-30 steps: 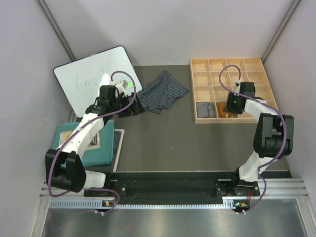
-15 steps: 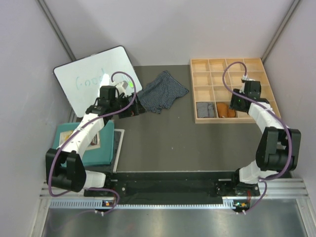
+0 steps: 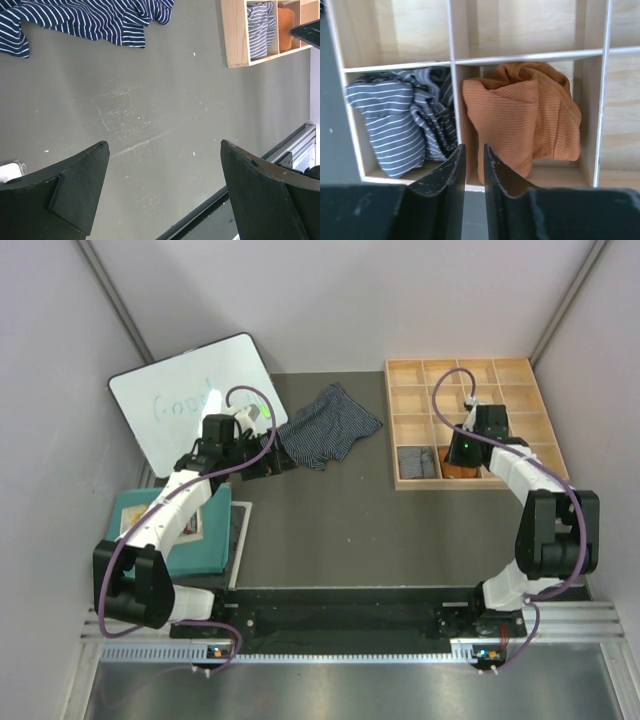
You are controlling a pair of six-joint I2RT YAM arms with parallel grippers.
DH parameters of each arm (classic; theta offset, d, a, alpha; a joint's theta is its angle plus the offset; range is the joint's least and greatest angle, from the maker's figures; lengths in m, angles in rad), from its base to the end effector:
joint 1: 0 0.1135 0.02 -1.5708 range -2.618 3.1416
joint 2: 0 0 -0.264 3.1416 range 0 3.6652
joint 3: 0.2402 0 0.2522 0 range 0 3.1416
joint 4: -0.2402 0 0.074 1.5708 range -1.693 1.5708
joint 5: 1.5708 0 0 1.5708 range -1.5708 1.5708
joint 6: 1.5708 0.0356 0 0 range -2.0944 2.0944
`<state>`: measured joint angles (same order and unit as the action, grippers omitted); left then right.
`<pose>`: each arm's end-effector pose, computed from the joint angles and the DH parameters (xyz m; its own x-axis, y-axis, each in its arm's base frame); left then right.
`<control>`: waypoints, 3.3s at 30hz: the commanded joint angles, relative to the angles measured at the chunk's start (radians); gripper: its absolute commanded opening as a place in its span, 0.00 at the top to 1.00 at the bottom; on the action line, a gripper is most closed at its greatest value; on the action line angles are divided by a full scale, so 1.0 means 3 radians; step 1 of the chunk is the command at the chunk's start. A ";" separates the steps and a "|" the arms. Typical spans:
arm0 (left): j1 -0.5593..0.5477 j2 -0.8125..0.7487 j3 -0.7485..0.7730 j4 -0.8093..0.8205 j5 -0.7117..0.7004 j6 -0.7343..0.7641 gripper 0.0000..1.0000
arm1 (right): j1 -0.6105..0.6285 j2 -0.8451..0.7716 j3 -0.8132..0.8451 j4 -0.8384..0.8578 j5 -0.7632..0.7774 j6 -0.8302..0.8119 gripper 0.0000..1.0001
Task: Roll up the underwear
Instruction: Place the underwear in the storage box, then move the underwear to the center of the board.
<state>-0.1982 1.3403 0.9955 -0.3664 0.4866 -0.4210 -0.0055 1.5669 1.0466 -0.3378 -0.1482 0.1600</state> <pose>0.2814 -0.0735 0.2753 -0.7972 -0.2083 -0.5667 0.2143 0.7798 -0.5882 0.3328 0.0034 0.2251 -0.7614 0.1618 -0.6277 0.0306 0.9763 0.2145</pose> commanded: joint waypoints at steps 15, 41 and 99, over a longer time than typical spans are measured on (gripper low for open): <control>0.0042 -0.0035 -0.0046 0.0153 -0.0016 -0.0003 0.04 | 0.0003 0.0336 0.0203 0.0022 0.0049 0.0101 0.81; 0.0047 0.1494 0.0726 0.0506 -0.1698 -0.0351 0.31 | 0.0463 -0.1367 -0.0211 -0.0019 -0.0708 0.0275 0.50; -0.1038 -0.0899 -0.0782 -0.0313 -0.1755 -0.0894 0.13 | 0.2263 -0.0146 -0.0452 0.0487 -0.0104 0.0929 0.50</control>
<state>-0.5949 1.0252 0.6785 -0.4213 0.0021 -0.7822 0.6540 1.4471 0.8345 -0.2604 -0.2073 0.4309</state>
